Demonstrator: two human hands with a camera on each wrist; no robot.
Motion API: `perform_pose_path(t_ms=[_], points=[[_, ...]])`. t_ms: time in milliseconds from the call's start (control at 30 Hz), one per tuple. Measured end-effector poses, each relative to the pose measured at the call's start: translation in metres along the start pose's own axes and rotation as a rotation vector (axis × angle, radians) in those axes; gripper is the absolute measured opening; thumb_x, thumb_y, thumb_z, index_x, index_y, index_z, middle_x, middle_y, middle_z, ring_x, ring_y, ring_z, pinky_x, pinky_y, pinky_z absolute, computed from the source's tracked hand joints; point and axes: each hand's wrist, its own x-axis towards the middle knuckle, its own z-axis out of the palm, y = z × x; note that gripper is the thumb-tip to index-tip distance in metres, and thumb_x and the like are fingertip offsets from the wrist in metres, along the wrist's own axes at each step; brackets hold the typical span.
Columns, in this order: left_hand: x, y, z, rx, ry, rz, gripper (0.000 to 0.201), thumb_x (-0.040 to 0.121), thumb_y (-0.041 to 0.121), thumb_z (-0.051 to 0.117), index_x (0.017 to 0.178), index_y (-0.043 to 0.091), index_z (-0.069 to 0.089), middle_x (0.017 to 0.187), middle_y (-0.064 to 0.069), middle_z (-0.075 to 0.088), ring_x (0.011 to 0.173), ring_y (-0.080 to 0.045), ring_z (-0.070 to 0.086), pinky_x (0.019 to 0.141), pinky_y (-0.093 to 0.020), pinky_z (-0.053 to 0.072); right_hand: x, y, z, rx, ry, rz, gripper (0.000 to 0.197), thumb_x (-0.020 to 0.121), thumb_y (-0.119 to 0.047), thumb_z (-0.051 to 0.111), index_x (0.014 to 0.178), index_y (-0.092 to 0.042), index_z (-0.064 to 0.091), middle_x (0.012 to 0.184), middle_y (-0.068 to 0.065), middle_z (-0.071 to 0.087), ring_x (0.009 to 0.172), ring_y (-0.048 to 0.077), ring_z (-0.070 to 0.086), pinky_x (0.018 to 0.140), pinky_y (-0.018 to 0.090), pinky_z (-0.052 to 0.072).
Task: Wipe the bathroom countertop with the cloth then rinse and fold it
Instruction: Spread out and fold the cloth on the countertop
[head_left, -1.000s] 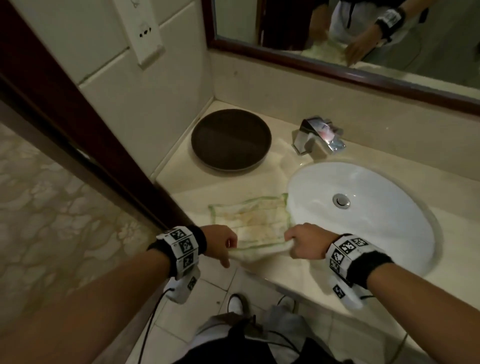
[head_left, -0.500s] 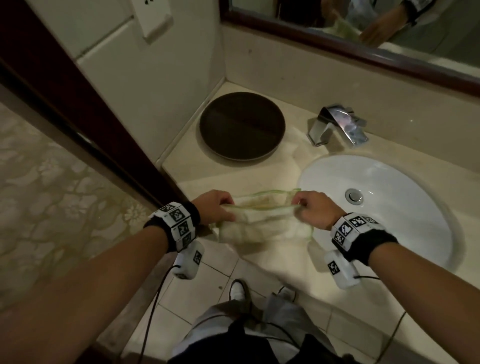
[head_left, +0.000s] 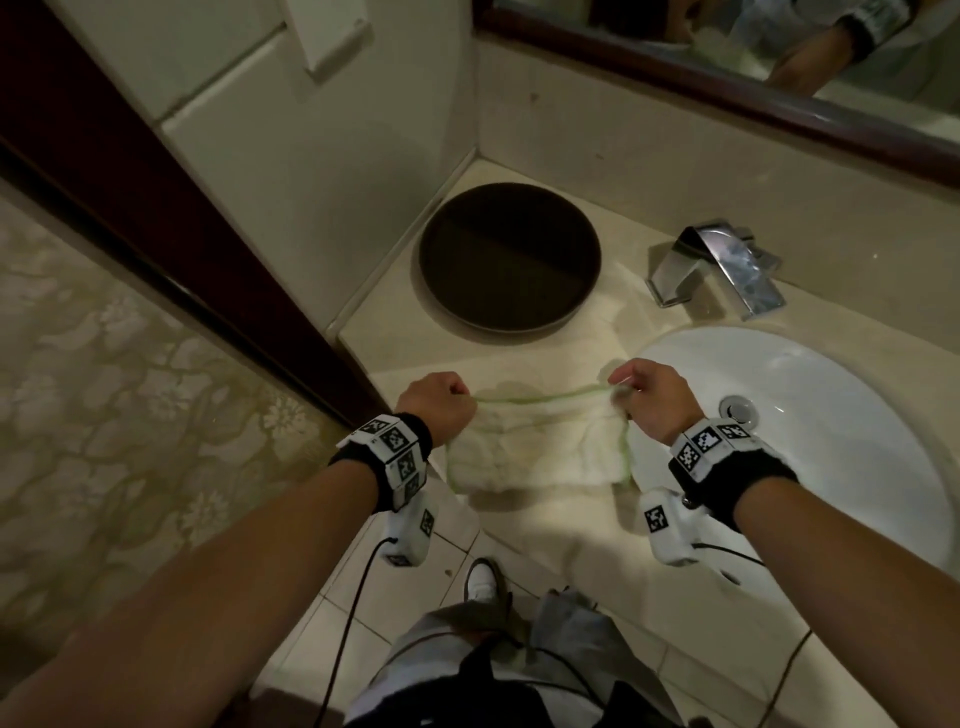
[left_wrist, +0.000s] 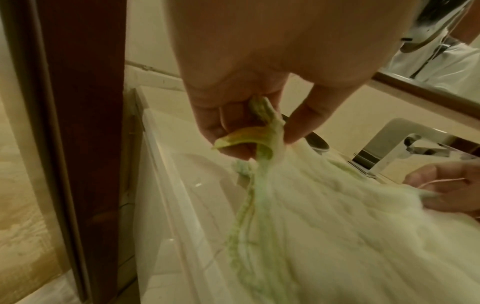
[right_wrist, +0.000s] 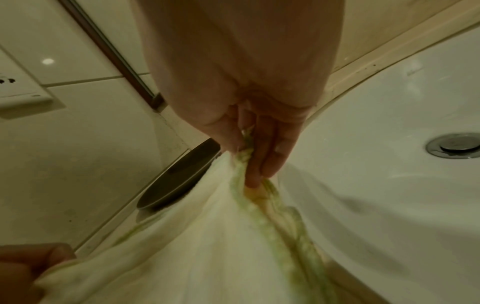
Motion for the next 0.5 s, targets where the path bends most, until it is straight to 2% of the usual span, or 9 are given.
perform_pose_path(t_ms=[67,167,267,333,400,500], points=[[0.002,0.002,0.002,0.038,0.010,0.004,0.007,0.082,0.026,0.056,0.088,0.028,0.058,0.095,0.003,0.062,0.091,-0.021,0.057,0.073,-0.028,0.043,0.000,-0.001,0.001,0.010,0.050,-0.001,0.027,0.081,-0.002,0.065,0.082,-0.029,0.062,0.081,0.000,0.066,0.073,0.017,0.062,0.068,0.022,0.049],[0.000,0.001,0.008,0.085,0.004,-0.003,0.022,0.085,0.028,0.056,0.106,0.029,0.050,0.103,0.001,0.058,0.090,-0.023,0.057,0.075,-0.031,0.046,-0.005,0.001,0.005,0.046,0.079,0.031,0.027,0.082,-0.012,0.070,0.101,-0.028,0.060,0.093,0.003,0.066,0.086,0.023,0.064,0.083,0.031,0.051],[-0.007,-0.005,0.010,0.135,0.062,-0.009,0.039,0.086,0.033,0.057,0.121,0.024,0.043,0.114,-0.001,0.050,0.100,-0.027,0.055,0.084,-0.037,0.048,-0.015,0.003,0.009,0.025,0.083,0.096,0.044,0.082,-0.030,0.073,0.120,-0.027,0.051,0.100,0.001,0.062,0.092,0.024,0.060,0.089,0.035,0.048],[-0.011,-0.007,0.010,0.187,0.106,-0.002,0.046,0.084,0.031,0.058,0.125,0.020,0.040,0.122,-0.006,0.047,0.108,-0.029,0.051,0.090,-0.041,0.047,-0.021,0.004,0.010,-0.032,0.112,0.118,0.050,0.081,-0.036,0.072,0.122,-0.025,0.047,0.096,0.000,0.061,0.093,0.025,0.059,0.088,0.036,0.046],[-0.016,-0.008,0.011,0.259,0.150,0.058,0.050,0.082,0.028,0.057,0.128,0.018,0.038,0.125,-0.008,0.044,0.112,-0.028,0.047,0.090,-0.040,0.046,-0.026,0.006,0.012,-0.070,0.085,0.163,0.047,0.081,-0.039,0.070,0.118,-0.025,0.046,0.089,-0.001,0.063,0.093,0.028,0.061,0.087,0.037,0.047],[-0.031,-0.005,0.019,0.416,0.205,0.267,0.041,0.084,0.028,0.056,0.122,0.018,0.046,0.121,-0.005,0.045,0.106,-0.023,0.047,0.086,-0.033,0.045,-0.033,0.007,0.016,-0.101,0.009,0.195,0.052,0.078,-0.031,0.068,0.123,-0.028,0.042,0.087,0.001,0.066,0.091,0.029,0.062,0.086,0.039,0.049]])
